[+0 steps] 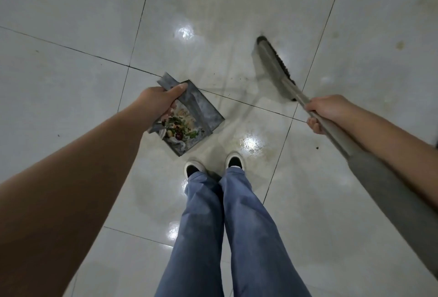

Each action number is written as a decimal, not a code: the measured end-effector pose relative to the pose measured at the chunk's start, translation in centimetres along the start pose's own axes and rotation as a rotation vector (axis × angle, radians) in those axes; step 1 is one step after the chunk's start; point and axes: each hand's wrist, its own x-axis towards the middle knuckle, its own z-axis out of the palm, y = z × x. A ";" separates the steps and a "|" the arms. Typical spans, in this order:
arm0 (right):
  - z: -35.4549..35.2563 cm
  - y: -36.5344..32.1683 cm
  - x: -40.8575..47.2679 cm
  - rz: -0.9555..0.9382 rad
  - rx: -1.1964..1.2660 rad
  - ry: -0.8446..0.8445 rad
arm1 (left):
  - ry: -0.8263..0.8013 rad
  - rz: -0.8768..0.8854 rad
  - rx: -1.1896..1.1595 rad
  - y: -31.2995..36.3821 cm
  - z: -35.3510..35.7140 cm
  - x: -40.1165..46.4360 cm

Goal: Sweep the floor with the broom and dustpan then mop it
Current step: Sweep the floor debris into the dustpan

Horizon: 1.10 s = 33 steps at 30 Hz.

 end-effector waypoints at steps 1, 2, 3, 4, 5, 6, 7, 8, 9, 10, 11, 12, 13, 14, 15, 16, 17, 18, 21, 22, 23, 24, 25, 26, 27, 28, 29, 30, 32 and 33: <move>0.8 0.8 -0.2 0.016 0.001 -0.031 | 0.000 -0.006 -0.019 -0.2 -0.1 0.1; 1.6 1.7 -0.6 0.016 -0.006 -0.068 | 0.004 -0.011 -0.029 -0.5 -0.1 0.2; 2.6 2.5 -1.1 0.012 -0.014 -0.105 | 0.012 -0.014 -0.030 -0.7 -0.1 0.1; 3.5 3.2 -1.7 0.012 -0.022 -0.143 | 0.021 -0.016 -0.036 -0.9 -0.1 0.1; 4.6 3.7 -2.4 0.018 -0.030 -0.179 | 0.029 -0.026 -0.058 -1.2 0.0 -0.1; 5.7 4.0 -3.1 0.026 -0.044 -0.221 | 0.033 -0.039 -0.098 -1.6 0.1 -0.2; 6.7 4.1 -3.7 0.038 -0.076 -0.260 | 0.034 -0.054 -0.147 -2.0 0.2 -0.3; 7.7 4.0 -4.4 0.050 -0.115 -0.297 | 0.036 -0.067 -0.196 -2.4 0.3 -0.5; 8.6 3.8 -5.1 0.061 -0.145 -0.330 | 0.040 -0.075 -0.237 -2.8 0.3 -0.7; 9.2 3.2 -5.6 0.073 -0.160 -0.356 | 0.047 -0.078 -0.268 -3.2 0.3 -0.8; 9.4 2.5 -6.2 0.090 -0.166 -0.367 | 0.059 -0.078 -0.289 -3.7 0.3 -1.0; 9.2 1.7 -6.6 0.113 -0.166 -0.369 | 0.068 -0.079 -0.298 -4.3 0.2 -1.2; 8.4 0.8 -7.1 0.137 -0.167 -0.368 | 0.069 -0.081 -0.298 -4.8 0.0 -1.4; 7.2 -0.1 -7.5 0.159 -0.170 -0.368 | 0.061 -0.084 -0.293 -5.3 -0.2 -1.6; 5.8 -0.9 -7.8 0.179 -0.171 -0.365 | 0.049 -0.086 -0.278 -5.9 -0.3 -1.8; 4.2 -1.6 -8.2 0.189 -0.170 -0.353 | 0.038 -0.089 -0.248 -6.4 -0.4 -2.0; 2.9 -2.2 -8.7 0.189 -0.171 -0.336 | 0.030 -0.093 -0.211 -6.8 -0.5 -2.3; 1.7 -2.6 -9.2 0.181 -0.168 -0.318 | 0.024 -0.097 -0.183 -7.2 -0.6 -2.5; 0.0 -3.9 -9.9 0.137 -0.193 -0.265 | 0.010 -0.093 -0.154 -7.6 -0.5 -2.8; 0.1 -4.3 -9.8 0.120 -0.200 -0.241 | 0.006 -0.092 -0.148 -7.5 -0.5 -2.8; 0.3 -4.7 -9.4 0.103 -0.206 -0.217 | 0.003 -0.090 -0.140 -7.3 -0.5 -2.8; 0.9 -5.0 -8.8 0.086 -0.218 -0.189 | -0.003 -0.090 -0.123 -7.2 -0.4 -2.7; 1.6 -5.2 -8.2 0.062 -0.238 -0.164 | -0.010 -0.093 -0.098 -7.1 -0.3 -2.7; 2.5 -5.2 -7.6 0.034 -0.262 -0.141 | -0.014 -0.097 -0.077 -7.1 -0.2 -2.6; 3.4 -5.1 -6.9 0.008 -0.282 -0.123 | -0.014 -0.100 -0.066 -7.3 0.0 -2.4; 4.3 -4.7 -6.2 -0.014 -0.295 -0.109 | -0.005 -0.105 -0.069 -7.4 0.1 -2.1; 5.2 -4.3 -5.5 -0.027 -0.308 -0.104 | 0.008 -0.114 -0.088 -7.5 0.0 -1.7; 6.1 -3.7 -4.9 -0.026 -0.331 -0.108 | 0.020 -0.128 -0.116 -7.7 -0.2 -1.4; 8.3 -2.1 -4.6 0.011 -0.380 -0.163 | 0.035 -0.143 -0.190 -8.3 -0.7 -1.3; 9.4 -1.4 -5.1 0.040 -0.397 -0.210 | 0.040 -0.141 -0.218 -8.6 -0.8 -1.4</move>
